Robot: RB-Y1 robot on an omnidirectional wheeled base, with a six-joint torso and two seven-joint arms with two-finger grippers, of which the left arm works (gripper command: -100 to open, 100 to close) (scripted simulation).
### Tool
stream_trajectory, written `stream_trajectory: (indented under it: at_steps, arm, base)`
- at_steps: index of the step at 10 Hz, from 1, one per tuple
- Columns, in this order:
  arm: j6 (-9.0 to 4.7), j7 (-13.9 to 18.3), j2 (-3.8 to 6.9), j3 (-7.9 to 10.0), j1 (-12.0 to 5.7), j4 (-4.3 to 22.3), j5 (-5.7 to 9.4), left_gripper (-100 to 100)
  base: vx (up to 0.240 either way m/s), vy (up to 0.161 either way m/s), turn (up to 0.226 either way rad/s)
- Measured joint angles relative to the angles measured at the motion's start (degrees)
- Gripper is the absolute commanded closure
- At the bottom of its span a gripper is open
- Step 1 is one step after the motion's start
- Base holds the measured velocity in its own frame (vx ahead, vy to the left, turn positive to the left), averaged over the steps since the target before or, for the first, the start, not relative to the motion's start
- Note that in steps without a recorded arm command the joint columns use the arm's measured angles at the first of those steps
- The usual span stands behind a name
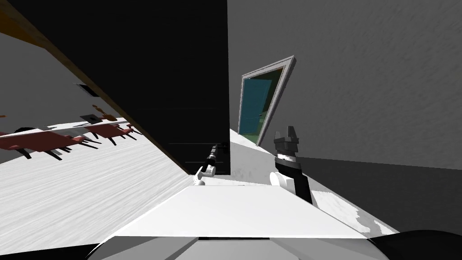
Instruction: Push the door open
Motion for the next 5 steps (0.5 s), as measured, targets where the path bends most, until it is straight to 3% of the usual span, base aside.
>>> stream_trajectory:
  at_steps: [5]
  arm:
    - [-0.24,-3.63,0.21,-4.76,2.64,-1.99,3.63,100]
  base:
    - [0.139,-0.068,0.232]
